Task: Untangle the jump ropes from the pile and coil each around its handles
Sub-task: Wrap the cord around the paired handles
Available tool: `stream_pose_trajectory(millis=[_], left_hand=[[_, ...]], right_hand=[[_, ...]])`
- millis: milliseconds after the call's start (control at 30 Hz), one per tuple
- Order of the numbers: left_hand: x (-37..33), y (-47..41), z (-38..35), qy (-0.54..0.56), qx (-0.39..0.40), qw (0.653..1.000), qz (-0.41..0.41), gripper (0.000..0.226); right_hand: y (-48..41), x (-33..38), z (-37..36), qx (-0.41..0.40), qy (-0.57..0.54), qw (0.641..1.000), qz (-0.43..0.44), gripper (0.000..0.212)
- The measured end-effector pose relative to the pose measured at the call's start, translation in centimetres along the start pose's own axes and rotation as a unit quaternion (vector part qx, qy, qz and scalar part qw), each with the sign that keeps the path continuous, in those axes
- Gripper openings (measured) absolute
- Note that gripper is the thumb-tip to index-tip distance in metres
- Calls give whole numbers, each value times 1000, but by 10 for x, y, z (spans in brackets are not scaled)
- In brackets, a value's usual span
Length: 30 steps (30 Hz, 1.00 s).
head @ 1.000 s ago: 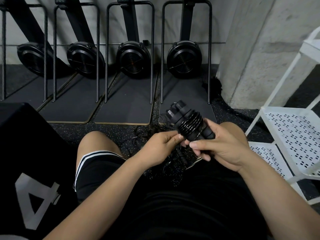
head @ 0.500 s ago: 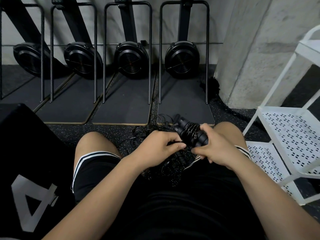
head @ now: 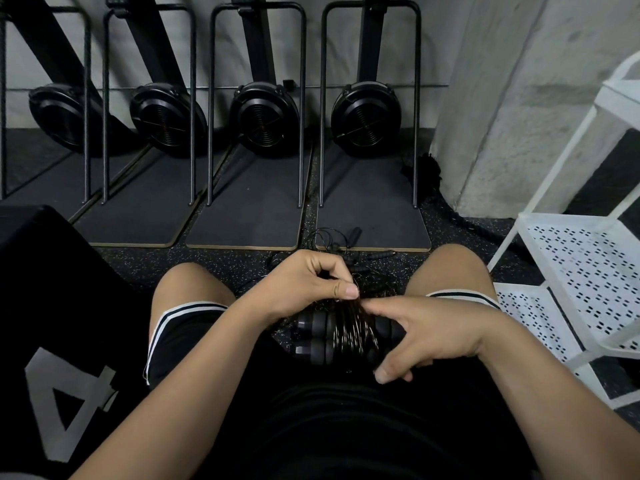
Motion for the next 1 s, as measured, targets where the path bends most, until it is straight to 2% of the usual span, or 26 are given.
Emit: stream_pose_trajectory(millis=[100, 233, 267, 300, 433, 533, 600, 667, 867, 1000], left_hand=[[0, -3, -4, 53, 0, 999, 1, 14], [-5, -3, -23, 193, -60, 979, 6, 8], [-6, -3, -29, 195, -77, 978, -6, 16], [-4, -4, -34, 178, -95, 979, -15, 24], [0, -7, -45, 59, -159, 986, 4, 22], [-4, -6, -48, 25, -188, 981, 25, 39], [-3, -6, -49, 15, -203, 978, 42, 34], [0, -6, -50, 16, -204, 977, 55, 20], [4, -5, -47, -37, -195, 975, 104, 24], [13, -9, -40, -98, -236, 960, 111, 20]], right_hand=[[10, 8, 4, -4, -43, 998, 49, 74], [19, 16, 14, -56, -98, 982, 148, 57], [19, 16, 16, -67, -114, 977, 166, 59], [18, 15, 17, -81, -129, 972, 179, 62], [12, 11, 18, -160, -194, 945, 210, 53], [3, 11, 19, -212, -225, 929, 205, 51], [-4, 11, 18, -237, -210, 928, 196, 49], [-10, 10, 17, -254, -175, 935, 175, 47], [-18, 3, 18, -299, -123, 941, 95, 67], [-20, 1, 20, -343, -62, 932, 101, 49]])
Point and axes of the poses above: each hand's wrist, its own y-axis away from the middle knuckle, its own z-axis out of the back of the hand, x = y × z, the point moved 2 cm from there along -y, towards the middle knuckle, and after that the axes turned 1 degree about x, right-handed, at the moved point
